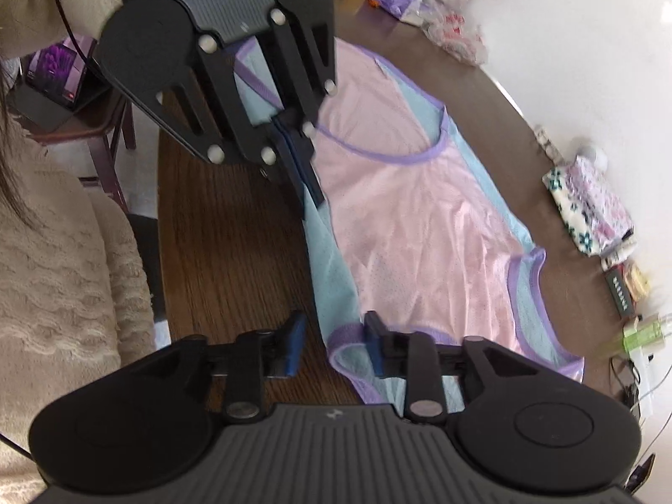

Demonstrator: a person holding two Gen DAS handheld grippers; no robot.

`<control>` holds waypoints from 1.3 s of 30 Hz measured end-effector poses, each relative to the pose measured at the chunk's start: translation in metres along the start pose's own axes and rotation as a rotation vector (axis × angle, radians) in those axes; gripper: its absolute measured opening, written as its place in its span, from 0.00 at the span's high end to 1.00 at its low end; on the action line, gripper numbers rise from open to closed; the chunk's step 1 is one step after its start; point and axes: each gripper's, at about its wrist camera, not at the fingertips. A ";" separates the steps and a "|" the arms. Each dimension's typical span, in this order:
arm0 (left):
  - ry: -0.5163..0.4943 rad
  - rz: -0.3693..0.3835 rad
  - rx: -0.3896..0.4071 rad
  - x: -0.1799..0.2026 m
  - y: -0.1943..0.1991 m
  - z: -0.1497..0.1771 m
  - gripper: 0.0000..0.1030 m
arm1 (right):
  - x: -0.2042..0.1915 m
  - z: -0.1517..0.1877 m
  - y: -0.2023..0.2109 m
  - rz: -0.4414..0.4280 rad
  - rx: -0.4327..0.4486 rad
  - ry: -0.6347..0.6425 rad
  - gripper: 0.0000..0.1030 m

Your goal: Fold clothes

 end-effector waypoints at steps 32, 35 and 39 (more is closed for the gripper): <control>-0.016 -0.241 -0.226 -0.097 0.017 0.049 1.00 | 0.083 -0.043 -0.037 0.073 -0.082 0.057 0.96; 0.051 -0.186 -0.241 -0.110 0.006 0.055 0.95 | 0.094 -0.040 -0.054 0.047 -0.099 0.018 0.96; 0.184 -0.238 -0.208 -0.127 0.022 0.065 0.67 | 0.109 -0.026 -0.053 0.041 -0.057 -0.120 0.81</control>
Point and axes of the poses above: each gripper's, at about its wrist camera, not at the fingertips, and y roughly against the way its jaws point, x to its right, z to its underside, and after that the axes turned 1 degree about -z, right-handed
